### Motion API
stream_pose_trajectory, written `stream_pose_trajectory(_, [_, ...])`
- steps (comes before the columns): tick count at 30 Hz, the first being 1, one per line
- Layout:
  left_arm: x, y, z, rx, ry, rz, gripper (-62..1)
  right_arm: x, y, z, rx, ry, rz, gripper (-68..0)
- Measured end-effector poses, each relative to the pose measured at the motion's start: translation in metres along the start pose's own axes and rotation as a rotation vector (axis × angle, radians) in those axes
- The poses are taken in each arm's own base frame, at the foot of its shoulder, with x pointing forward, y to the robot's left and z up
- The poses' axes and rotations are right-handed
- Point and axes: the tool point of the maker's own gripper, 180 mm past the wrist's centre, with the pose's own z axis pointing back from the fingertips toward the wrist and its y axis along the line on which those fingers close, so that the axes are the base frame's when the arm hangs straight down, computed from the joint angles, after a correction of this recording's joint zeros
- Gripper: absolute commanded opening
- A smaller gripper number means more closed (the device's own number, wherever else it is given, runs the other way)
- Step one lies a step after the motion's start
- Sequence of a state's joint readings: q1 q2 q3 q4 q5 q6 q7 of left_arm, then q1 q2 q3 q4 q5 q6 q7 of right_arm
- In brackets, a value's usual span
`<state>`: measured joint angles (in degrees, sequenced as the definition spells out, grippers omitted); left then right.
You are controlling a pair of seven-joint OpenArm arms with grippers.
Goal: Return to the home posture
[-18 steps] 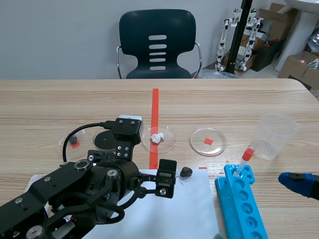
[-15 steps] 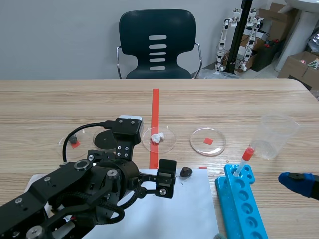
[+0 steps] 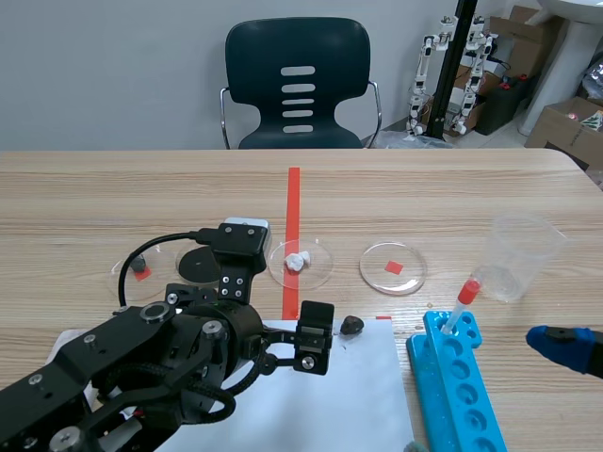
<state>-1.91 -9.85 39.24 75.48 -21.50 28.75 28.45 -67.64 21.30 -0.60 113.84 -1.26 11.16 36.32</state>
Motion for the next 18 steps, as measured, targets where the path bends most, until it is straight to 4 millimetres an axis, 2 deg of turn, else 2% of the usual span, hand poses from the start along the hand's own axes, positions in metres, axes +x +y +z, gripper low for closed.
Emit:
stream_pose_trajectory(5, [0.0,0.0,0.0,-0.001,0.0,-0.001,1.4,0.0,0.0,0.0,0.0,0.0,0.0,0.4])
stream_pose_trajectory(11, [0.009,-0.014,0.004,-0.08,-0.066,-0.134,1.4,0.0,0.0,0.0,0.0,0.0,0.0,0.4])
stream_pose_trajectory(18, [0.031,0.0,0.037,-0.1,-0.194,-0.087,1.4,0.0,0.0,0.0,0.0,0.0,0.0,0.4])
